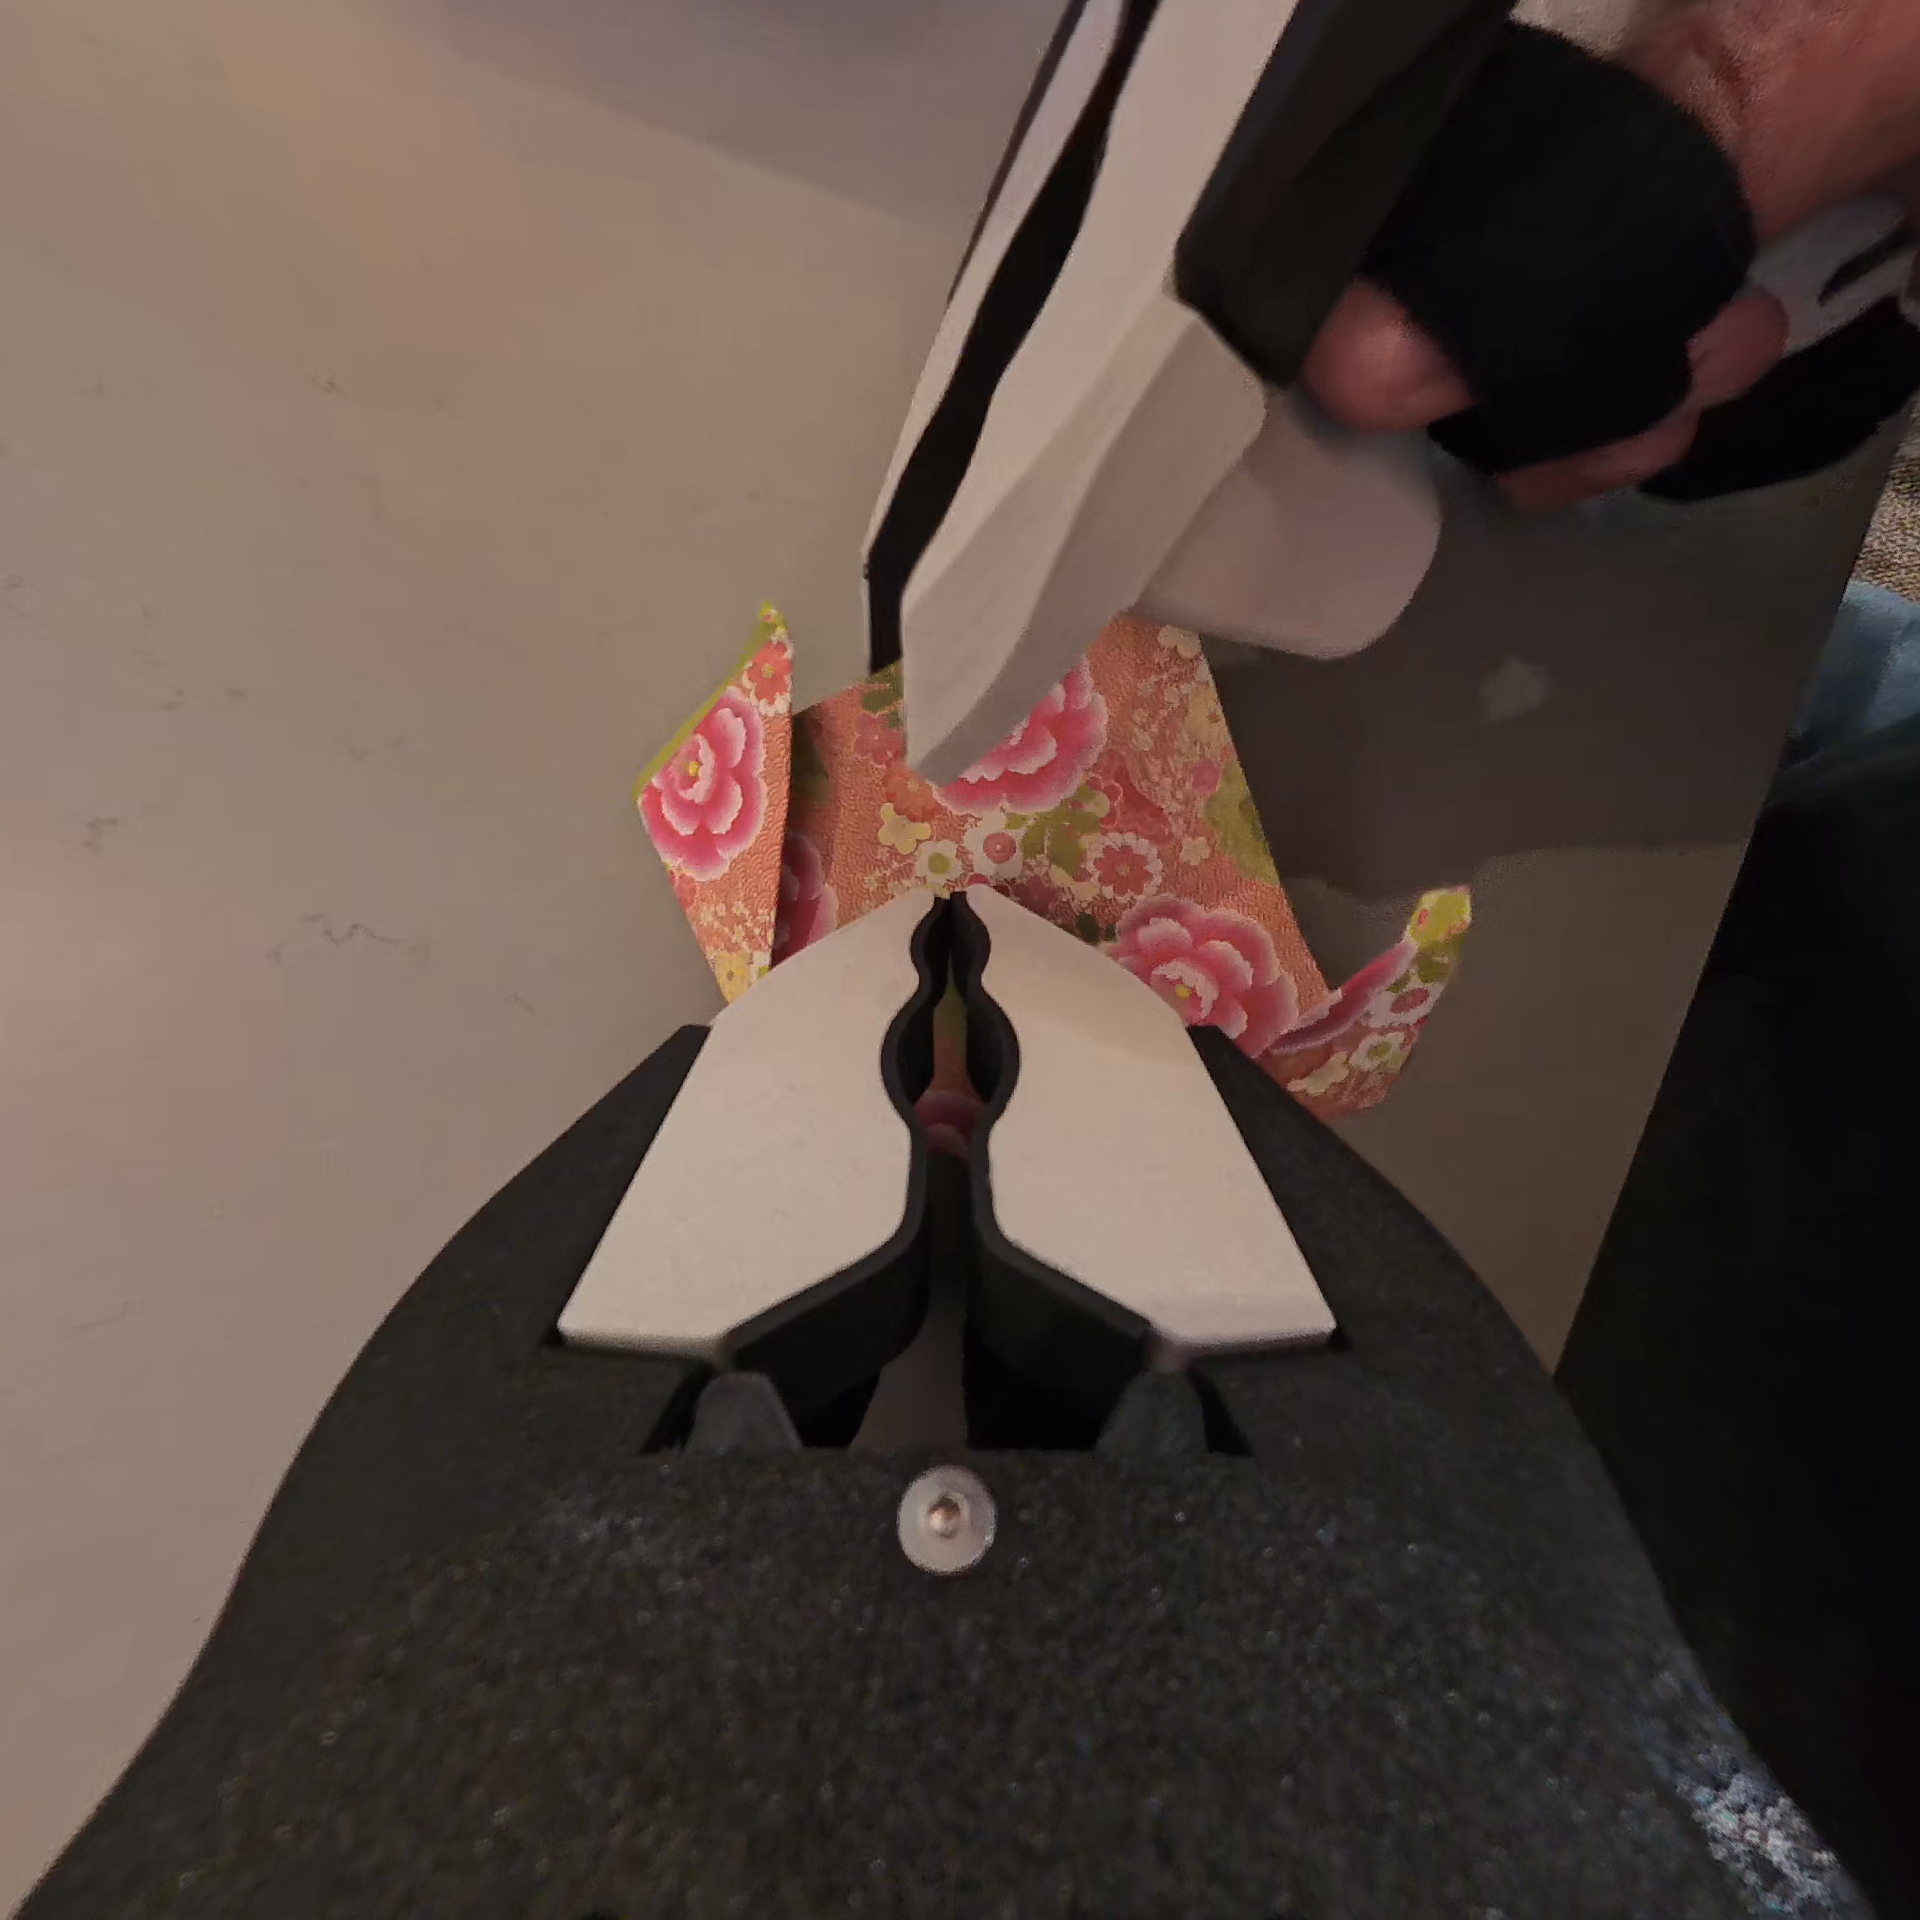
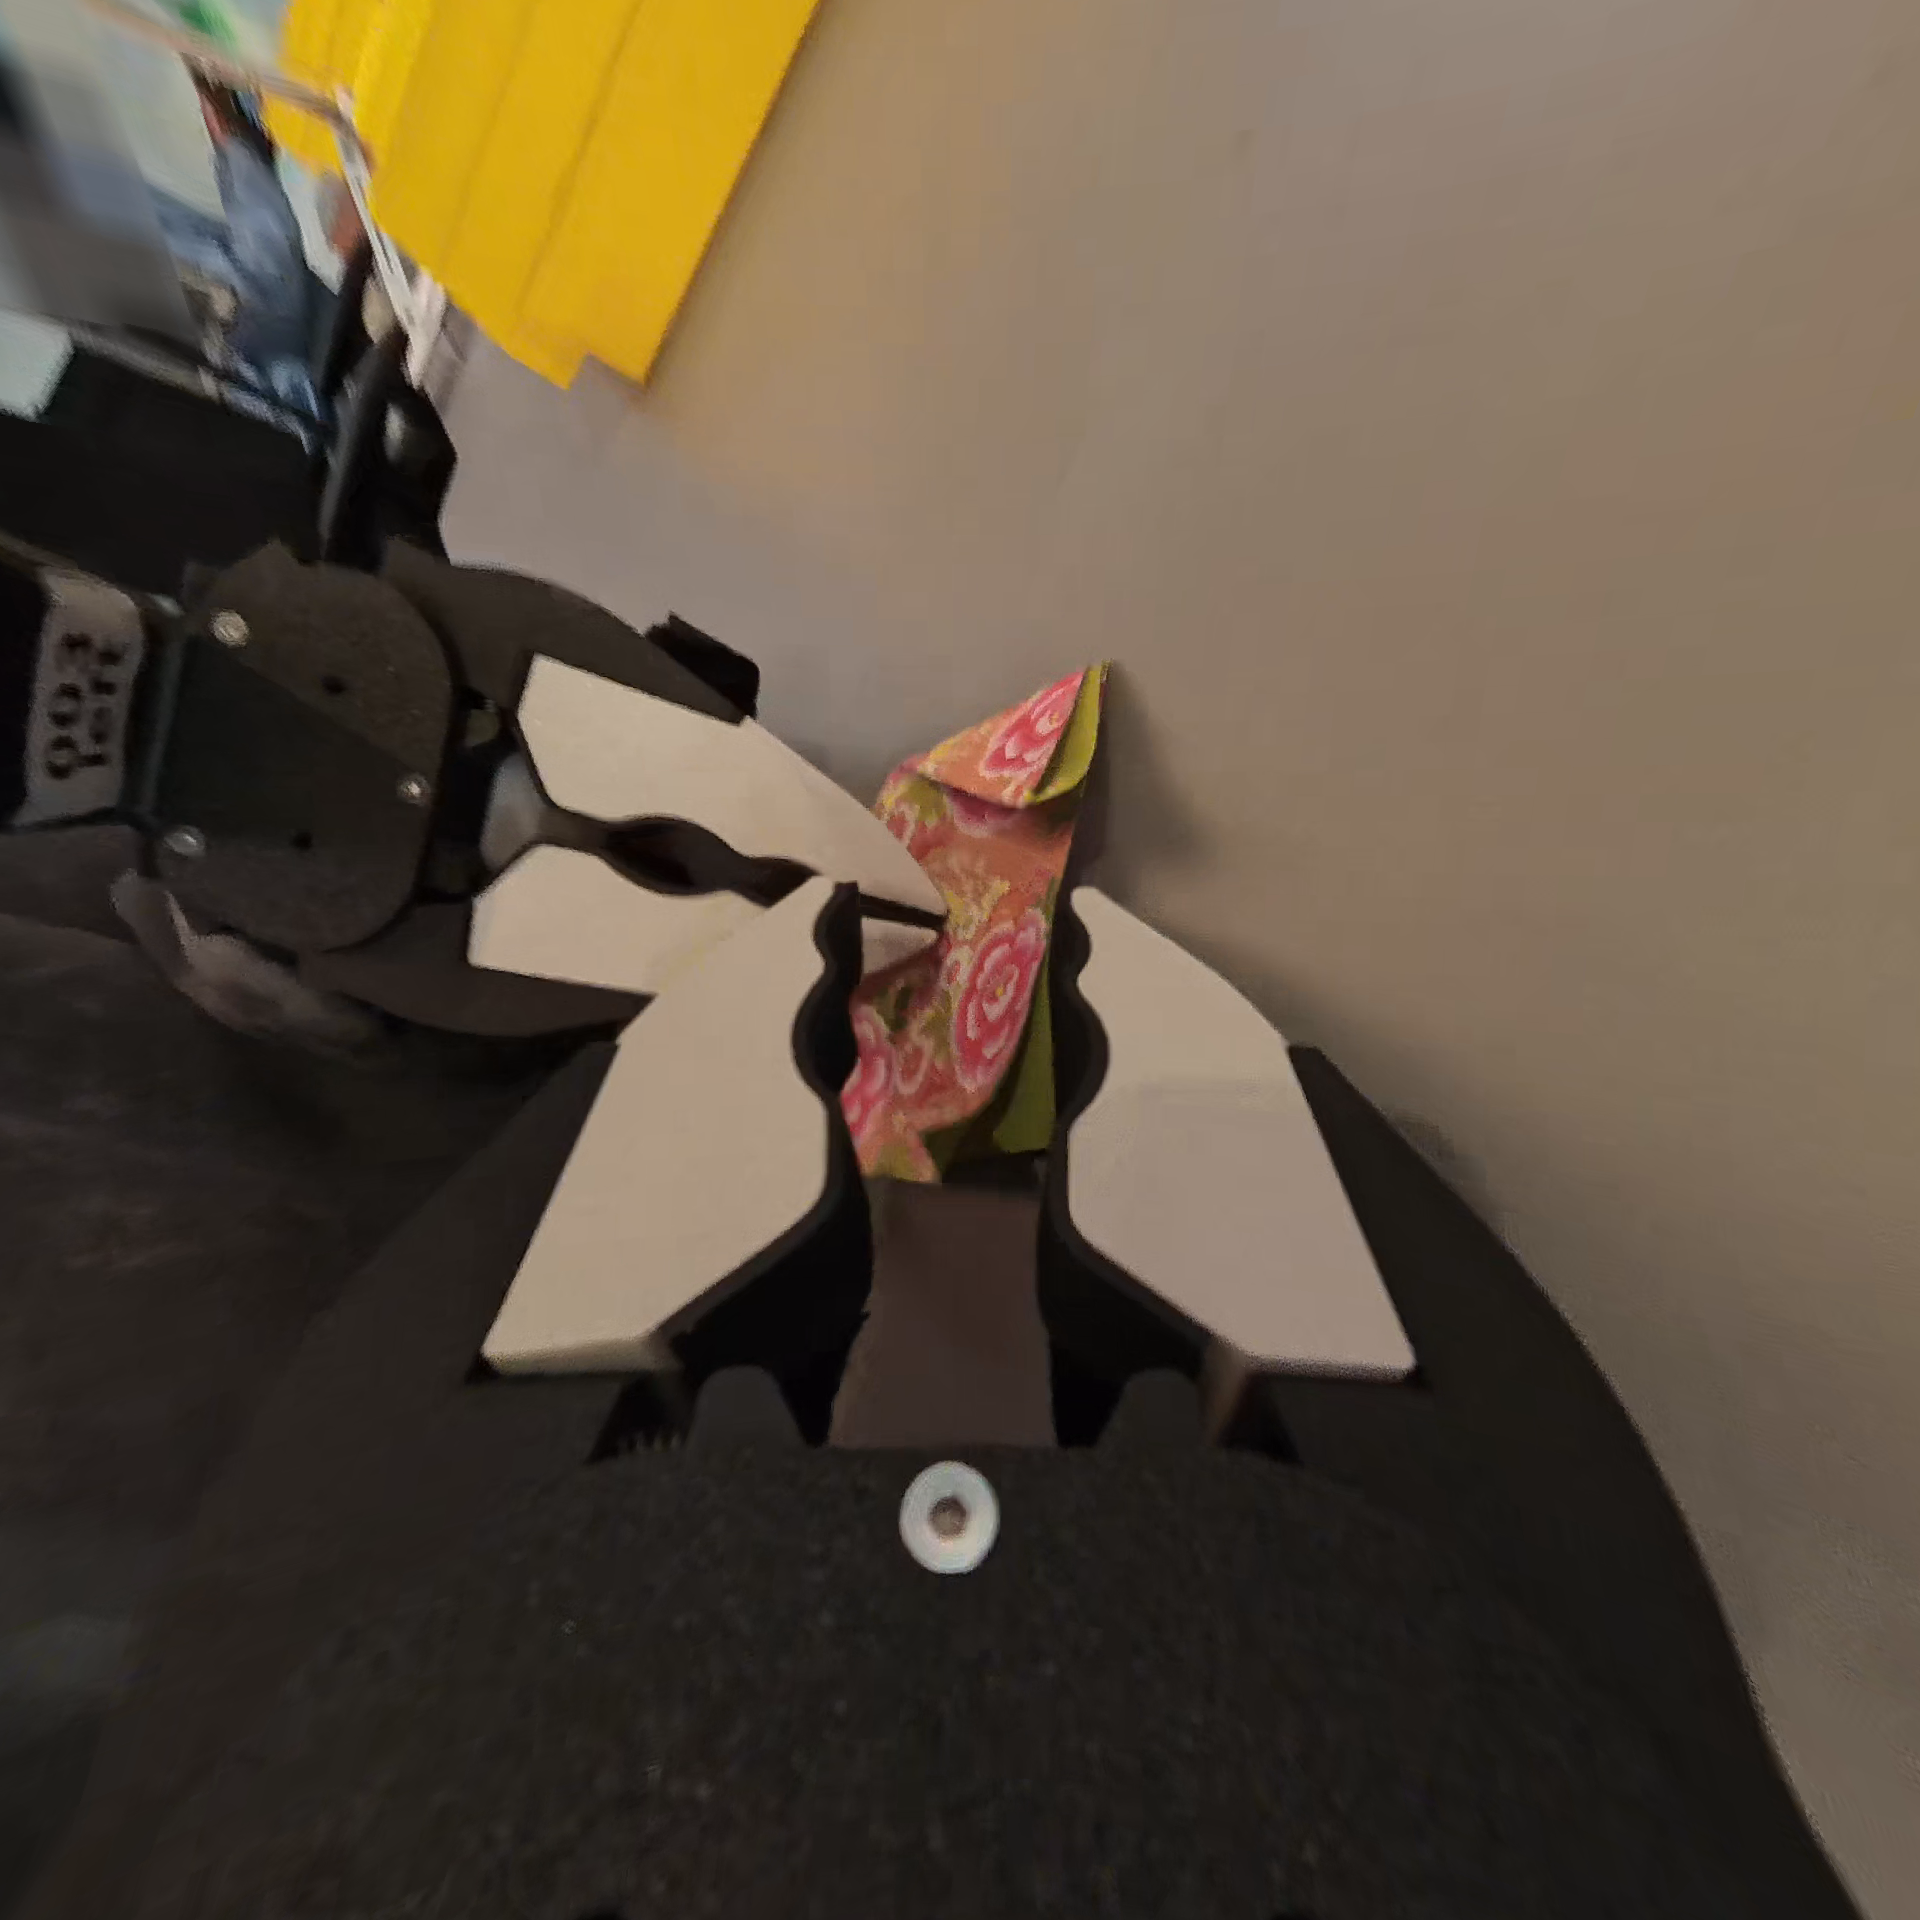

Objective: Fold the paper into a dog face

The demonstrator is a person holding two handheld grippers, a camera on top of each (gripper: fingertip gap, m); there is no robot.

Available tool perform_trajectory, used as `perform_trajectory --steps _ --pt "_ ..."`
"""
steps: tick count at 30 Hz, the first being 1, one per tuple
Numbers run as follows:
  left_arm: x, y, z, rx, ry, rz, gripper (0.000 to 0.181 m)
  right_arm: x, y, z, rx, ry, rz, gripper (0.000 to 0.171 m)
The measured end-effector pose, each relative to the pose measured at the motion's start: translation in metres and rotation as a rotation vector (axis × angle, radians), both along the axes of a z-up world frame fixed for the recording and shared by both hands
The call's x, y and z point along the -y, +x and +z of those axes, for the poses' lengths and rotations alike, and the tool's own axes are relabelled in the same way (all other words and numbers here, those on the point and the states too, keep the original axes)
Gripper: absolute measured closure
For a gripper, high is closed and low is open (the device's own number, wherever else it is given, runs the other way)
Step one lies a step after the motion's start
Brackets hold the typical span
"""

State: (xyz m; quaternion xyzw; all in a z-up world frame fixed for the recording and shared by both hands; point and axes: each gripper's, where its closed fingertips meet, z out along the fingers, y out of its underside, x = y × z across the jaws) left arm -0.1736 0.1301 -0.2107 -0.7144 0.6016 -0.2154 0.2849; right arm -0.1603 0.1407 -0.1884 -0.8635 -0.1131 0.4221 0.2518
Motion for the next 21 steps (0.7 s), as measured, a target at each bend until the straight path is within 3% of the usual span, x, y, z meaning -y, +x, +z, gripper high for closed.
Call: perform_trajectory --steps 5,10,18,21 --pt "0.000 0.000 0.000 -0.001 -0.001 -0.002 0.181 0.022 0.001 -0.007 -0.002 -0.159 0.200 0.144" --pt "0.000 0.000 0.000 -0.003 -0.001 -0.002 0.181 0.029 0.013 -0.007 0.065 -0.210 0.279 0.151" --pt "0.000 0.000 0.000 0.005 -0.023 0.011 0.181 0.033 0.016 -0.004 -0.069 -0.269 0.173 0.171" --pt "-0.001 0.000 0.000 0.009 -0.028 0.016 0.181 0.032 0.015 -0.002 -0.098 -0.231 0.119 0.171"
